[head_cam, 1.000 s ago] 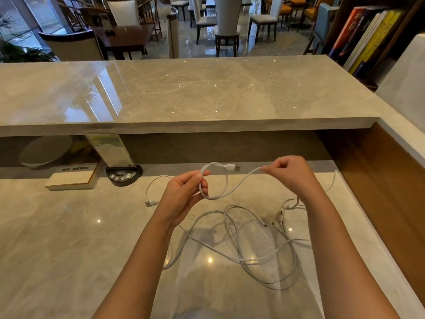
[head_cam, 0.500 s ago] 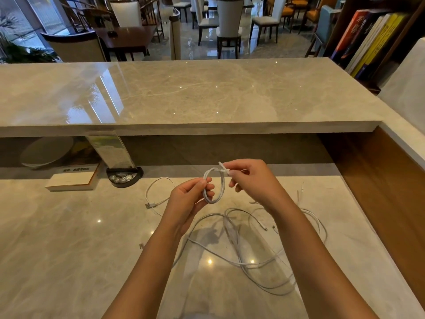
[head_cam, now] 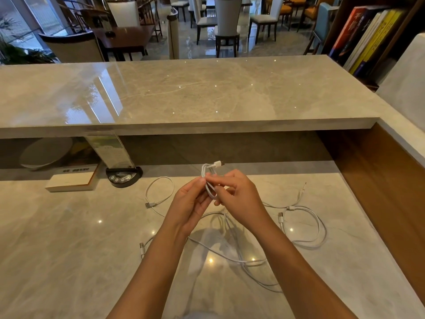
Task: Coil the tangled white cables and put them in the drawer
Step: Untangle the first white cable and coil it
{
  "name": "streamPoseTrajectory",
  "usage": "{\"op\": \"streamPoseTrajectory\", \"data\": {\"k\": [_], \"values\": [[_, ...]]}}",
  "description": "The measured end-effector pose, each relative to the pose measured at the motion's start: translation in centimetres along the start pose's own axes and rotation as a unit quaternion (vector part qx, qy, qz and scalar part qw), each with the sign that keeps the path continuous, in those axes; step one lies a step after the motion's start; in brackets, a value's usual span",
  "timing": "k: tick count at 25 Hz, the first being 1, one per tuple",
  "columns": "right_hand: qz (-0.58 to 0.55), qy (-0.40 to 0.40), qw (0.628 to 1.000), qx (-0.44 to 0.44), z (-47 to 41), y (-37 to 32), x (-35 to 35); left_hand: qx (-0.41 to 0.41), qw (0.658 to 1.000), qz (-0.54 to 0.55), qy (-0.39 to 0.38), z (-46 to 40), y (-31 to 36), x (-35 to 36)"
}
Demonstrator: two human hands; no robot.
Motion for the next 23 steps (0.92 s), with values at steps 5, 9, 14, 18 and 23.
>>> {"op": "streamPoseTrajectory", "data": {"k": [5, 9, 14, 18, 23], "values": [[0.069, -0.028, 0.996, -0.039, 1.3, 0.4, 0.4, 0.035, 0.996, 0.072, 0.045, -0.1, 1.1, 0.0], [0.165, -0.139, 0.977, -0.003, 1.2, 2.2, -1.5, 0.042, 0.988, 0.142, 0.034, 0.0, 2.0, -0.9], [0.090, -0.253, 0.961, 0.066, 0.6, 3.9, -3.9, 0.029, 0.987, 0.157, 0.020, 0.2, 1.8, -1.2], [0.074, -0.297, 0.947, 0.096, -0.2, 5.0, -4.3, 0.042, 0.986, 0.160, 0.005, 0.1, 2.6, -1.2], [0.127, -0.331, 0.929, 0.103, -2.6, 6.0, -3.6, 0.071, 0.980, 0.185, 0.007, 0.5, 4.0, -1.9]]}}
Point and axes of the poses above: each hand's wrist, its own z-axis away from the middle knuckle, its own x-axis out of the palm, y = z × x, the point moved 4 cm from there along -z, towards the middle knuckle, and after that the axes turned 4 degrees about -y, right-handed, at the moved point
